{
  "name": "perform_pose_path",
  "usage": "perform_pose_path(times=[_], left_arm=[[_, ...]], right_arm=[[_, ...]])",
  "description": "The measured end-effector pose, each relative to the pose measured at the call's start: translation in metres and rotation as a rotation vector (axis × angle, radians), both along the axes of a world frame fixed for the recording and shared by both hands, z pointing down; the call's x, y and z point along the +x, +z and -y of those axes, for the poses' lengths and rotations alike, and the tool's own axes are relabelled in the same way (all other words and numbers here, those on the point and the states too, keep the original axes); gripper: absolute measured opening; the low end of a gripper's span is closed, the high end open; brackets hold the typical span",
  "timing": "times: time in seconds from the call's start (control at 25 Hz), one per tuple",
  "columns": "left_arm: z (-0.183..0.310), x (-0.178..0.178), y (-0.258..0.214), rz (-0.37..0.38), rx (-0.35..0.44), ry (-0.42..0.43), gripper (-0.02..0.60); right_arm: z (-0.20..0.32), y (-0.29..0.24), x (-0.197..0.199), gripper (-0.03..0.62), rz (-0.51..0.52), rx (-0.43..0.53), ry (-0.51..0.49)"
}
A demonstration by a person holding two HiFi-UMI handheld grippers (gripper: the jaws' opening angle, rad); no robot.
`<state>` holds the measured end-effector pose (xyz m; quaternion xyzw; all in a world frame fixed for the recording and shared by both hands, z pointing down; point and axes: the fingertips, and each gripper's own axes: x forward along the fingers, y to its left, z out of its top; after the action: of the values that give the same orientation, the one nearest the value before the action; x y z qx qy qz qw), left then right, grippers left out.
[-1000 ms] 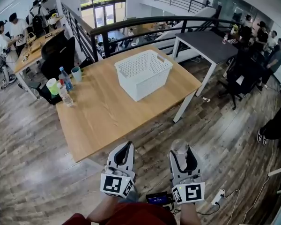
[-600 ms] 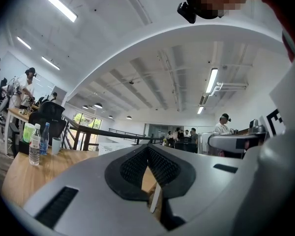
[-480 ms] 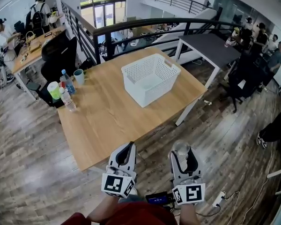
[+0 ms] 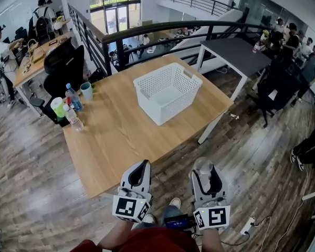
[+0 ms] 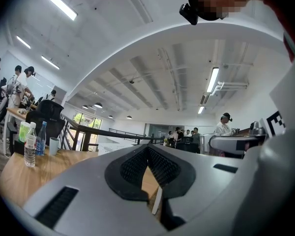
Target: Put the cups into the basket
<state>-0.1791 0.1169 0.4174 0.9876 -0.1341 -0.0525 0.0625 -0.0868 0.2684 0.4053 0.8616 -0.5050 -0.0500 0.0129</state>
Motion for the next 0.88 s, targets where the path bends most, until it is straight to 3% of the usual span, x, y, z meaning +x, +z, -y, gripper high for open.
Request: perform_pose_path(times=[0.88], left_arm=[[-0.005, 0.136, -0.005, 0.024, 0.021, 0.018, 0.006]], right_arm=[[-0.007, 0.005, 0.129, 0.247, 0.027, 0.008, 0.006]])
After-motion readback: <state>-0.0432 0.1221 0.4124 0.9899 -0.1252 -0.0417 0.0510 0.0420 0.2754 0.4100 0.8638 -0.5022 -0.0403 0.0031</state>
